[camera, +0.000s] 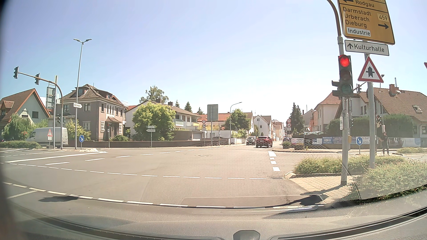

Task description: Follow the waypoints while adhering to traffic rules and regulations

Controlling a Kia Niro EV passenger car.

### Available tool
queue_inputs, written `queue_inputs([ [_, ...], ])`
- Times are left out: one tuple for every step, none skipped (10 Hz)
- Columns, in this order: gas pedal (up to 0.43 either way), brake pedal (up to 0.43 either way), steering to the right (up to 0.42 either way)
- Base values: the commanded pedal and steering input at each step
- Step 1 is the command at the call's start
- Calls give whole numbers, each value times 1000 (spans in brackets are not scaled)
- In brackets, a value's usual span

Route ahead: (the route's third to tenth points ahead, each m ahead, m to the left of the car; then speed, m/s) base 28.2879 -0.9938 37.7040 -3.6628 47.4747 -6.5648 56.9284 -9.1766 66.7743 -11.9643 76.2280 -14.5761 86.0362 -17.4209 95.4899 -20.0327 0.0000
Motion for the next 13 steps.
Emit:
queue_inputs([
  [0, 329, -9],
  [0, 329, -9],
  [0, 329, -9],
  [0, 329, -9],
  [0, 329, -9],
  [0, 329, -9],
  [0, 329, -9],
  [0, 329, -10],
  [0, 329, -10],
  [0, 335, -9],
  [0, 329, -10],
  [0, 329, -10],
  [0, 329, -10],
])
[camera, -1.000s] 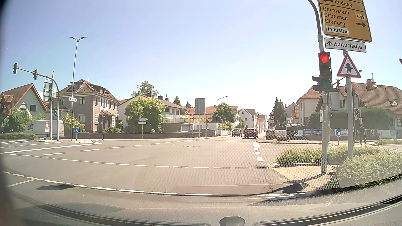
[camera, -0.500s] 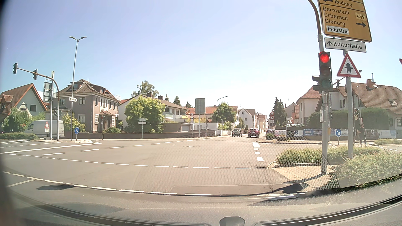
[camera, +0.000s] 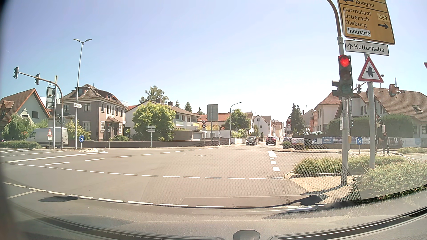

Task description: Follow the waypoints while adhering to traffic rules and regulations

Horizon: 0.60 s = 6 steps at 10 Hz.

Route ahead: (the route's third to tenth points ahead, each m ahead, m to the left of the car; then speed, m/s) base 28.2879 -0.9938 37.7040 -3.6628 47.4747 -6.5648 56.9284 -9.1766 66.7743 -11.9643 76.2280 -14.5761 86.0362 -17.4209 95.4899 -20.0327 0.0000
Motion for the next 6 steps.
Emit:
queue_inputs([
  [0, 329, -10],
  [0, 329, -10],
  [0, 329, -10],
  [0, 329, -10],
  [0, 329, -10],
  [0, 329, -10],
])
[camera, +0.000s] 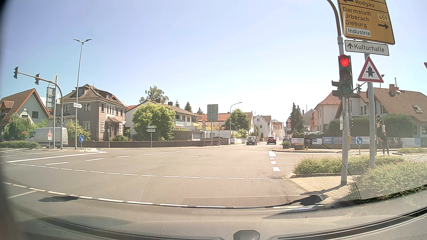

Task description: Follow the waypoints while adhering to traffic rules and regulations

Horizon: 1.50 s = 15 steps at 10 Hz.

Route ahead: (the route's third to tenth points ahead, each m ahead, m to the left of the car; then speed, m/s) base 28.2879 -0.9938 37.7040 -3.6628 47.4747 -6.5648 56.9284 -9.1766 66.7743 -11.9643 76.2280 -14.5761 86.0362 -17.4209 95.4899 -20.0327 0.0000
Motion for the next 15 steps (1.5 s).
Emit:
queue_inputs([
  [0, 329, -10],
  [0, 329, -9],
  [0, 329, -10],
  [0, 329, -10],
  [0, 329, -10],
  [0, 329, -10],
  [0, 329, -10],
  [0, 329, -10],
  [0, 329, -9],
  [0, 329, -10],
  [0, 329, -10],
  [0, 329, -10],
  [0, 329, -10],
  [0, 329, -10],
  [0, 329, -10],
])
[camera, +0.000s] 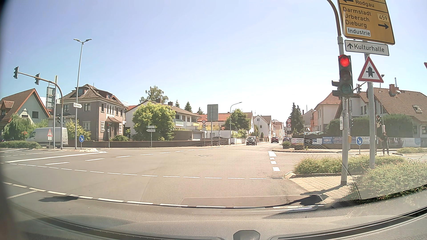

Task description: Follow the waypoints while adhering to traffic rules and regulations

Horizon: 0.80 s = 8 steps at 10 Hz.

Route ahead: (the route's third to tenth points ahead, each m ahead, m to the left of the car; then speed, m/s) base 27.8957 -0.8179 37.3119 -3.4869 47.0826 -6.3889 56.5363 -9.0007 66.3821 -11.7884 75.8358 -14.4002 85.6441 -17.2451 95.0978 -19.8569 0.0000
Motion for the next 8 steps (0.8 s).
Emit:
queue_inputs([
  [0, 329, -10],
  [0, 329, -10],
  [0, 329, -10],
  [0, 329, -10],
  [0, 329, -10],
  [0, 329, -10],
  [0, 329, -10],
  [0, 329, -10],
])
